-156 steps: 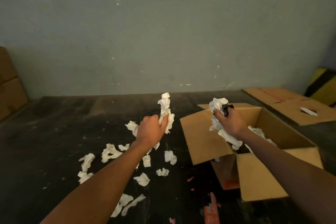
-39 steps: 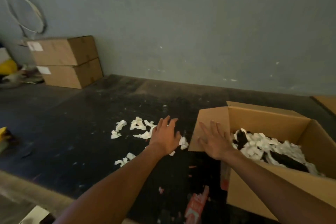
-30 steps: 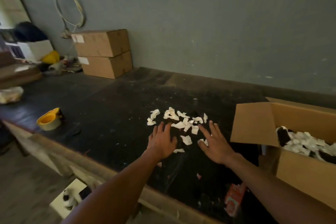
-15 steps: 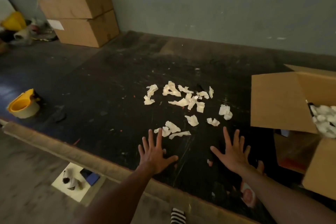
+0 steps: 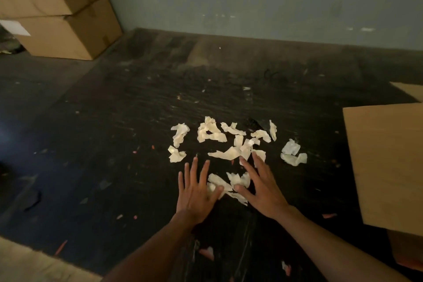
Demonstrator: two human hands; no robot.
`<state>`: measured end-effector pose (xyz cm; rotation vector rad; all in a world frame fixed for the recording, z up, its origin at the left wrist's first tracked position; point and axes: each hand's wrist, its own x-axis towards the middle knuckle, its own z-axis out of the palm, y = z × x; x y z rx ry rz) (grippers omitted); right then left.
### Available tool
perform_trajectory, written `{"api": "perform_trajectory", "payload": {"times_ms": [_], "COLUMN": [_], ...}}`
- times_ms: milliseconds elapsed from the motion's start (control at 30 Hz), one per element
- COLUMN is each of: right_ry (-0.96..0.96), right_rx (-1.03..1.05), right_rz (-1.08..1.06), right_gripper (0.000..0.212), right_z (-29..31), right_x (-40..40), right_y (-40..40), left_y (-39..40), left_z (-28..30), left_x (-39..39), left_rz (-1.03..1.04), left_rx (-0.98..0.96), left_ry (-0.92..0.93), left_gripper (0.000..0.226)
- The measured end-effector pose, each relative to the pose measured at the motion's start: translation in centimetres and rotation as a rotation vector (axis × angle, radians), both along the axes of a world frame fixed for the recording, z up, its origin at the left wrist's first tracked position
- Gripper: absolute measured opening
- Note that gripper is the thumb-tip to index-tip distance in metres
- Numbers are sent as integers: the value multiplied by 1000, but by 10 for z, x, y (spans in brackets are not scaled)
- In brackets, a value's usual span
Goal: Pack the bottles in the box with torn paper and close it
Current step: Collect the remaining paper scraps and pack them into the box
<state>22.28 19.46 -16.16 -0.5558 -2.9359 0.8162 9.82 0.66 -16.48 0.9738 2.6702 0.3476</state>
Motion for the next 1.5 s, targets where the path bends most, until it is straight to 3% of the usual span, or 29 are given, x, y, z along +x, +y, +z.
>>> {"api": "perform_trajectory", "payload": {"times_ms": [67,133,200,267,367,500,633,733,833,967,1100,1167,1233,1300,1400,1500], "right_ry": [201,281,168,-56,-169,8,170,13,-253,-414,-363,-352,-376,-439,-538,-527], "right_rx": [-40,35,78,5,-64,-208,-179,-166,-154,-62,-67,-87,-31,74,147,203], "right_rz": [-152,-434,-656,-718,-571,-300,-413,-555,-547,-232,38,121,195,257,283,277], "right_gripper": [65,60,61,65,70,59,61,63,66,66,60,63,73,89,114,121], "right_z": [10,17,18,12,2,10,20,23,22,22,28,35,44,49,42,26], "right_x": [-10,-22,-34,-42,-43,-38,-57,-92,-127,-151,-149,-139,-124,-106,-77,-57], "right_y": [7,30,63,89,93,49,52,93,130,133,100,86,79,73,57,36], "left_y": [-1,-6,-9,-8,1,5,12,30,53,75,73,65,53,39,21,16], "left_z": [6,9,10,10,8,8,13,12,10,15,24,31,40,46,37,15], "left_x": [-27,-60,-95,-126,-152,-148,-155,-174,-192,-207,-197,-192,-189,-184,-168,-149], "left_rz": [26,67,123,185,128,-120,-200,-182,-155,-135,-345,-441,-524,-611,-749,-814], "left_rx": [97,147,158,171,212,237,307,306,242,186,159,157,123,15,-187,-224], "left_ry": [37,95,96,8,-117,-157,-158,-138,-62,-171,-332,-315,-179,-54,-2,1], "left_gripper": [84,84,85,86,85,78,79,87,92,88,72,69,75,97,128,135]}}
